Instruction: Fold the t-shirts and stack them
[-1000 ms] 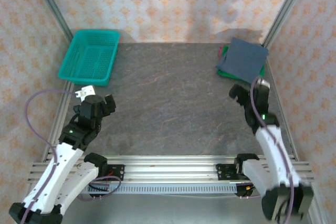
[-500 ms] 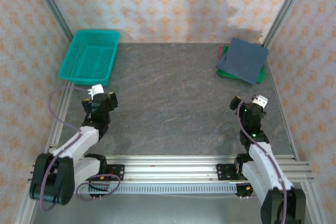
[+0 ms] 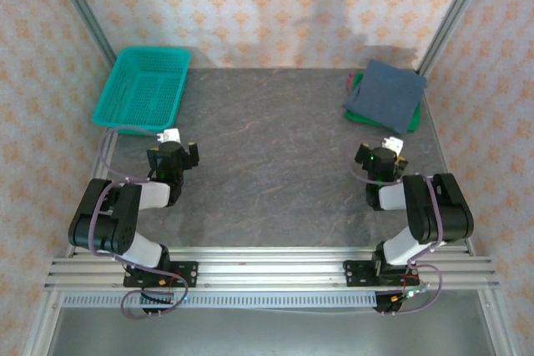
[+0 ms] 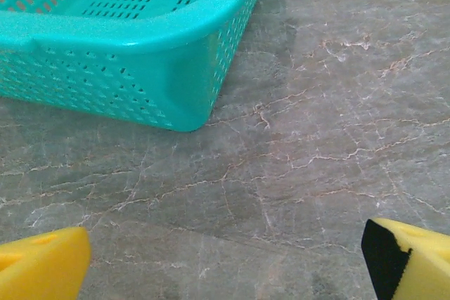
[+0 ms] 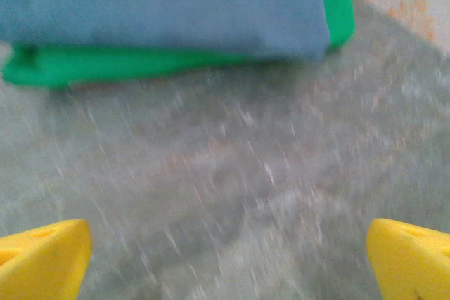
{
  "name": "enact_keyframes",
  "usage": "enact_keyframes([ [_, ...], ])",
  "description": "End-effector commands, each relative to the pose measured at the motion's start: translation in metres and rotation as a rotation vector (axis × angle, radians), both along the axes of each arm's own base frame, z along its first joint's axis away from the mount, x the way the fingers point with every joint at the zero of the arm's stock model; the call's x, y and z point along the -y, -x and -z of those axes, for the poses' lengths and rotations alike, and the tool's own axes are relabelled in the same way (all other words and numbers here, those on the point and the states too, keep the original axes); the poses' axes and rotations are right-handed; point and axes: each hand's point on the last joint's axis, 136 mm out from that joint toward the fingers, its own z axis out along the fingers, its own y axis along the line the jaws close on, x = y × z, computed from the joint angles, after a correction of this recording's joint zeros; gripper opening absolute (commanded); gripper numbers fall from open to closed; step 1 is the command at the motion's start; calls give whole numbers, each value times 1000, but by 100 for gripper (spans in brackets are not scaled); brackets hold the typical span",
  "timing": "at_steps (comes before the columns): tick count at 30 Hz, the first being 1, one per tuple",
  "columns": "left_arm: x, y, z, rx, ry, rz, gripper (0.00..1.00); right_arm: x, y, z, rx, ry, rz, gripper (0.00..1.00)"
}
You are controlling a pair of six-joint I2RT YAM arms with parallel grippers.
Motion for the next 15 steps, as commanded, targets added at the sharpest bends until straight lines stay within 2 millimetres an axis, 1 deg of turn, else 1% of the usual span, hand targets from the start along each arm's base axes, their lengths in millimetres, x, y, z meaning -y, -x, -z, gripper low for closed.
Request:
enact_keyframes([
  [1, 1, -14, -24, 95, 1, 23, 100, 3, -13, -30, 108, 30, 29, 99],
  [2, 1, -14, -25, 96, 2, 22, 100, 3, -11, -27, 72, 24, 30, 99],
  [5, 0, -14, -25, 97, 2, 21, 100, 3, -12, -30, 117, 30, 24, 99],
  [7, 0, -14, -24, 95, 1, 21, 100, 4, -10, -28, 87, 27, 29, 99],
  [11, 1, -14, -25, 97, 1, 23, 100, 5, -9, -29, 111, 27, 35, 99],
  [15, 1, -14, -24, 96, 1, 22, 100, 3, -12, -28, 98, 28, 24, 99],
])
